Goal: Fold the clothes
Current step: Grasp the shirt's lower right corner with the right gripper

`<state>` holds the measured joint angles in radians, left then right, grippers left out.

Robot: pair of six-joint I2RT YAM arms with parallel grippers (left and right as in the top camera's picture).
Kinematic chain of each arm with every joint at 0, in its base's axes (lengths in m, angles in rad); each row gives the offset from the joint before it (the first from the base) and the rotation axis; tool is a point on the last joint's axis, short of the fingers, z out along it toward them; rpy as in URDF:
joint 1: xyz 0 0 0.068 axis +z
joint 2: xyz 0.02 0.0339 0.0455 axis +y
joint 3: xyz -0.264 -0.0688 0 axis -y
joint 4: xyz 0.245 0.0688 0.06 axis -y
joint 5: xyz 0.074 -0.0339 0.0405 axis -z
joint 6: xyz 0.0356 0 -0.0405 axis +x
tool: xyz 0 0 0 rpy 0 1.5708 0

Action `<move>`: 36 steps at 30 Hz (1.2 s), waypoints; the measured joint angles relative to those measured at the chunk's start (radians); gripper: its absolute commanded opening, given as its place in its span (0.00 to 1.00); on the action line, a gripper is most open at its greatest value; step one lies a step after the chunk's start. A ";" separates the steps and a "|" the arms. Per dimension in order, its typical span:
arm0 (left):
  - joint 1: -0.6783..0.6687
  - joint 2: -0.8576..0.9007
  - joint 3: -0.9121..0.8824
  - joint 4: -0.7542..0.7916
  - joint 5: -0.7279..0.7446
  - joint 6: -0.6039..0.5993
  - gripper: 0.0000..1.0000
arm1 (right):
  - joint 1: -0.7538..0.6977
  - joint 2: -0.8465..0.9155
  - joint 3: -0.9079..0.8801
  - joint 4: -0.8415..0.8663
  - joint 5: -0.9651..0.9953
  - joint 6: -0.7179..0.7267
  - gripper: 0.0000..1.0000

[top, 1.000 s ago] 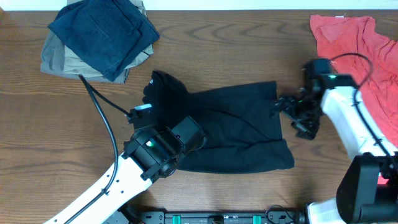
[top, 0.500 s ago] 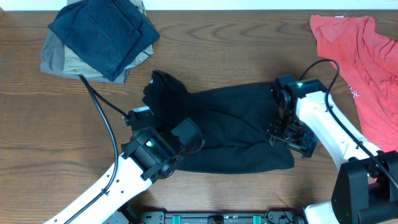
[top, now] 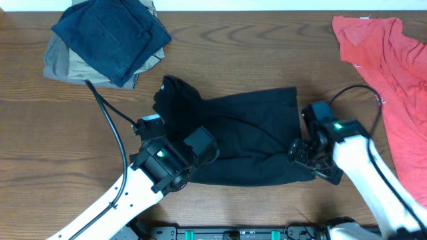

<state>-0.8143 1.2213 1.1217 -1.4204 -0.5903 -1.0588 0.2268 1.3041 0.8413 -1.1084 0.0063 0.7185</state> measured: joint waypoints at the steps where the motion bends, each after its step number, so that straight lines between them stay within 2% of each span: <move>1: 0.000 0.000 0.000 0.000 0.000 0.000 0.07 | 0.000 -0.019 -0.001 0.000 -0.002 -0.006 0.99; 7: 0.000 0.000 0.000 0.003 0.000 0.000 0.07 | -0.010 -0.056 -0.074 0.088 -0.020 -0.018 0.99; 9: 0.000 0.000 0.000 0.001 0.000 0.000 0.07 | -0.044 -0.055 -0.122 0.130 -0.025 -0.015 0.97; 11: 0.000 0.000 0.000 -0.003 0.000 0.000 0.07 | -0.090 -0.054 -0.163 0.162 -0.029 -0.014 0.88; 15: 0.000 0.000 0.000 -0.005 0.000 0.000 0.07 | -0.189 -0.054 -0.209 0.200 -0.045 -0.030 0.78; 20: 0.000 0.000 0.000 -0.005 0.000 0.000 0.07 | -0.246 -0.054 -0.241 0.280 -0.079 -0.076 0.77; 26: 0.000 0.000 0.000 -0.005 0.000 0.000 0.07 | -0.252 -0.035 -0.309 0.370 -0.149 -0.095 0.70; 34: 0.000 0.000 0.000 -0.005 0.001 0.000 0.08 | -0.252 -0.014 -0.322 0.377 -0.194 -0.074 0.51; 36: 0.000 0.000 0.000 -0.005 0.001 0.000 0.08 | -0.252 -0.011 -0.322 0.378 -0.196 -0.066 0.42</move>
<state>-0.8143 1.2217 1.1213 -1.4250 -0.5896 -1.0592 -0.0254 1.2930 0.5194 -0.7303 -0.1894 0.6525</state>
